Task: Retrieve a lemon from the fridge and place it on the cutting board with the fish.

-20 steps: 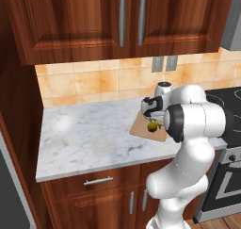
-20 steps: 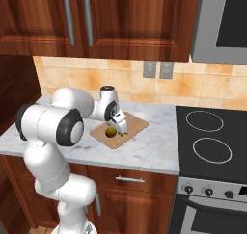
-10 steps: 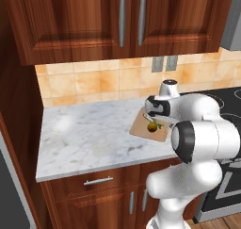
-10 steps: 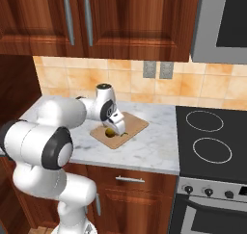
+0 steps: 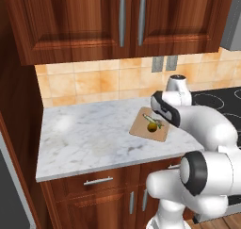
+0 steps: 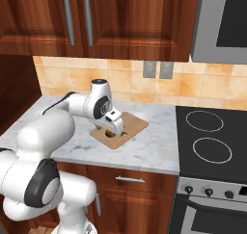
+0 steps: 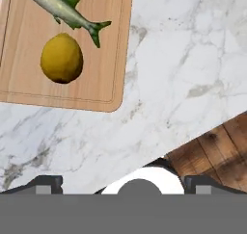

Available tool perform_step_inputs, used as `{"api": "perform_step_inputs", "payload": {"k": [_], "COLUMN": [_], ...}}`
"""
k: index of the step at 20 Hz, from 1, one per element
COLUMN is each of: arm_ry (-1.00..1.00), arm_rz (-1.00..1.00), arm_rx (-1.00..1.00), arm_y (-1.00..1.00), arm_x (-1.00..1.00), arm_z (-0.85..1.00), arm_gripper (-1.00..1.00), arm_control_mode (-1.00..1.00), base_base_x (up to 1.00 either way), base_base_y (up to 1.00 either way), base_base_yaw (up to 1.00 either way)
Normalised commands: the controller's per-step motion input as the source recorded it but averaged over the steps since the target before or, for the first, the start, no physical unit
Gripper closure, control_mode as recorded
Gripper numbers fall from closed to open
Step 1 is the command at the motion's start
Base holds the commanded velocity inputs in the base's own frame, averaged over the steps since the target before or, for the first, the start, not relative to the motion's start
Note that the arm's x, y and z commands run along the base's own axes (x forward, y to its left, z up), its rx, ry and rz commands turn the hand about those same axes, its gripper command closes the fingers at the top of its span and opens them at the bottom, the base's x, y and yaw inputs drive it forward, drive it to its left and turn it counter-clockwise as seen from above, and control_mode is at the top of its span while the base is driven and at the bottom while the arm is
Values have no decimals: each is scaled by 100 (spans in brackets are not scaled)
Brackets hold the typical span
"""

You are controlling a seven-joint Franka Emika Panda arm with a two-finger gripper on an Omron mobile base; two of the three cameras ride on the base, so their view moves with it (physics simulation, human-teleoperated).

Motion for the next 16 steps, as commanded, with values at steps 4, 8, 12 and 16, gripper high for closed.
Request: {"api": "perform_step_inputs", "payload": {"k": [4,8,12,16], "arm_ry": [-5,-13,-19,-24], "arm_rz": [38,54,57,39], "arm_rx": [0,-6,-10,-6], "arm_y": [15,30,45,45], "arm_x": [-87,-63,-50,-22], "arm_z": [1,10,9,36], "arm_gripper": [-100,-100,-100,-100], "arm_control_mode": [-100,-100,-100,-100], "base_base_x": [0,0,0,0], "base_base_y": [0,0,0,0], "base_base_yaw": [0,0,0,0]}}
